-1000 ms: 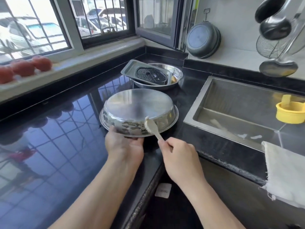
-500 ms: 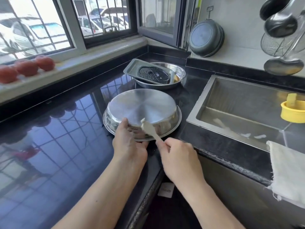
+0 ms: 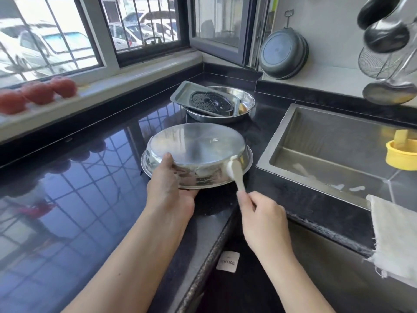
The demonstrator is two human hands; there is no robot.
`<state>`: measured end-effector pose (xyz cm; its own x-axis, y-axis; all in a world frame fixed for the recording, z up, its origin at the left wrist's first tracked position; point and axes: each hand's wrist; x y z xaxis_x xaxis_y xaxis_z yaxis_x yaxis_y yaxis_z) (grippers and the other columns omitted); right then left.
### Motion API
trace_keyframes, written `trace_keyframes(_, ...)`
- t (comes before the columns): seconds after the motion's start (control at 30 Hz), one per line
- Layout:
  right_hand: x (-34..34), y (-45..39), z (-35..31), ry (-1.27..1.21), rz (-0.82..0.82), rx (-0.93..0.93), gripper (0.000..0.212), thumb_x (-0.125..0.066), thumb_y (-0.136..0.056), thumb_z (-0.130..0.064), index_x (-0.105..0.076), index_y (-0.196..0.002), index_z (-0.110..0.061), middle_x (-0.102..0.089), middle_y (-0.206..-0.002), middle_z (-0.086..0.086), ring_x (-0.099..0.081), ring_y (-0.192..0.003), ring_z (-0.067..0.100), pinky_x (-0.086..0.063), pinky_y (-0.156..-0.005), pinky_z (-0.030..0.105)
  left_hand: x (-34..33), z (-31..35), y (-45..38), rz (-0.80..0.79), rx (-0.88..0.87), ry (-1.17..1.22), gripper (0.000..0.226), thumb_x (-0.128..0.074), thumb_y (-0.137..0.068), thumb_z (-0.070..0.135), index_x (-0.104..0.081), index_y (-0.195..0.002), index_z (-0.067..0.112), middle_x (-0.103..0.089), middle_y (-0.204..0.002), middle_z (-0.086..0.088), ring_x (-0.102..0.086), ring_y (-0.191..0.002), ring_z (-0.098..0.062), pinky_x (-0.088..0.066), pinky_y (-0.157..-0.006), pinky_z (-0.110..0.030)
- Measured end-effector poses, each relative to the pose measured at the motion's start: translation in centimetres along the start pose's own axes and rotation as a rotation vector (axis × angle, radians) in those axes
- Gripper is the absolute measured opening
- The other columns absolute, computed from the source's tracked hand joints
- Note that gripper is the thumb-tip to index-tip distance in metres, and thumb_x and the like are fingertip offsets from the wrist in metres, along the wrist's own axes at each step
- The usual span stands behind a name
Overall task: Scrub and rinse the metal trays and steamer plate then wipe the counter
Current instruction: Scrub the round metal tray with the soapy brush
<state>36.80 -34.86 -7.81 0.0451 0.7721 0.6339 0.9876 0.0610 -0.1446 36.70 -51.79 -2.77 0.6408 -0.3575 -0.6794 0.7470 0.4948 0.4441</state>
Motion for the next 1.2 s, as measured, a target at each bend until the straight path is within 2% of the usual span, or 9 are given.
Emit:
trace_keyframes(0.13,0.6,-1.0,0.7,0.012,0.018,-0.038,0.046,-0.052,-0.099,-0.049,-0.061,-0.069,-0.015,-0.058,-0.056,0.000,-0.055,-0.063,0.023,-0.045,-0.063,0.042,-0.2,0.6,0.1,0.010,0.042,-0.038,0.020,-0.059,-0.106,0.027,-0.063,-0.112,0.008,-0.076,-0.114,-0.015,-0.075,-0.104,-0.031,-0.059,-0.094,-0.055)
trace_keyframes(0.2,0.6,-1.2,0.9,-0.005,0.053,-0.057,0.049,-0.051,-0.100,-0.047,-0.057,-0.066,-0.013,-0.057,-0.057,0.001,-0.055,-0.065,0.028,-0.044,-0.062,0.043,0.0,0.7,-0.1,0.005,0.026,-0.033,0.021,-0.059,-0.106,0.028,-0.065,-0.114,0.009,-0.077,-0.114,-0.013,-0.075,-0.107,-0.029,-0.058,-0.097,-0.055)
trace_keyframes(0.3,-0.6,0.6,0.1,0.031,-0.055,0.034,0.049,-0.052,-0.099,-0.051,-0.051,-0.065,-0.016,-0.053,-0.056,0.000,-0.053,-0.062,0.023,-0.037,-0.055,0.040,0.2,0.7,-0.1,-0.024,-0.077,0.068,0.030,-0.058,-0.103,0.035,-0.070,-0.122,0.014,-0.077,-0.118,-0.009,-0.074,-0.109,-0.027,-0.056,-0.102,-0.052)
trace_keyframes(0.4,-1.0,0.7,0.1,0.050,-0.079,0.014,0.048,-0.050,-0.099,-0.055,-0.053,-0.067,-0.019,-0.056,-0.060,-0.002,-0.055,-0.066,0.023,-0.041,-0.057,0.038,0.3,-0.7,0.8,0.012,-0.079,0.116,0.041,-0.066,-0.100,0.041,-0.063,-0.133,0.018,-0.076,-0.120,-0.008,-0.075,-0.105,-0.025,-0.062,-0.092,-0.048)
trace_keyframes(0.53,-1.2,0.7,-0.9,0.122,-0.106,0.122,0.049,-0.047,-0.099,-0.058,-0.050,-0.068,-0.021,-0.056,-0.064,-0.002,-0.055,-0.070,0.028,-0.041,-0.057,0.039,0.2,-2.3,0.6,0.077,-0.027,-0.010,0.037,-0.072,-0.096,0.017,-0.060,-0.130,0.008,-0.075,-0.111,-0.009,-0.075,-0.092,-0.023,-0.064,-0.070,-0.040)
trace_keyframes(0.73,0.6,-1.7,-0.2,0.152,0.040,-0.053,0.044,-0.046,-0.100,-0.055,-0.052,-0.073,-0.021,-0.062,-0.074,0.006,-0.057,-0.080,0.040,-0.048,-0.066,0.043,0.0,-1.4,0.6,-0.007,-0.006,0.023,0.041,-0.068,-0.098,0.011,-0.054,-0.137,0.011,-0.073,-0.118,-0.015,-0.074,-0.104,-0.032,-0.062,-0.079,-0.060)
trace_keyframes(0.87,-1.0,0.6,-1.0,0.105,-0.073,0.098,0.044,-0.045,-0.097,-0.059,-0.059,-0.080,-0.021,-0.065,-0.072,0.000,-0.060,-0.079,0.036,-0.049,-0.066,0.043,-0.3,-1.1,0.7,0.011,0.033,0.035,0.035,-0.068,-0.099,0.014,-0.059,-0.132,0.007,-0.074,-0.116,-0.016,-0.074,-0.102,-0.032,-0.062,-0.080,-0.059)
trace_keyframes(1.03,-0.1,-0.4,-0.1,0.054,0.055,-0.055,0.045,-0.047,-0.100,-0.055,-0.055,-0.073,-0.020,-0.059,-0.063,0.000,-0.057,-0.071,0.033,-0.047,-0.061,0.042,-0.3,-1.3,0.9,-0.033,0.039,0.027,0.033,-0.069,-0.099,0.013,-0.059,-0.130,0.008,-0.074,-0.116,-0.017,-0.074,-0.104,-0.035,-0.061,-0.084,-0.062)
trace_keyframes(1.2,0.2,0.8,-1.2,0.196,-0.012,0.143,0.042,-0.048,-0.099,-0.056,-0.054,-0.077,-0.020,-0.056,-0.064,-0.003,-0.058,-0.072,0.035,-0.044,-0.058,0.040,-0.2,-1.0,0.7,-0.068,0.019,-0.047,0.029,-0.066,-0.101,0.017,-0.061,-0.127,0.005,-0.077,-0.113,-0.015,-0.077,-0.097,-0.031,-0.064,-0.079,-0.051)
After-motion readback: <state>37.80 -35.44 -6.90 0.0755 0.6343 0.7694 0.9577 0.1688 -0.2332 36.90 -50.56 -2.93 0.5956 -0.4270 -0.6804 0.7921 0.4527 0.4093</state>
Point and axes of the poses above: each hand's wrist, its own y-axis away from the middle knuckle, its own x-axis out of the back of the hand, z = x × y
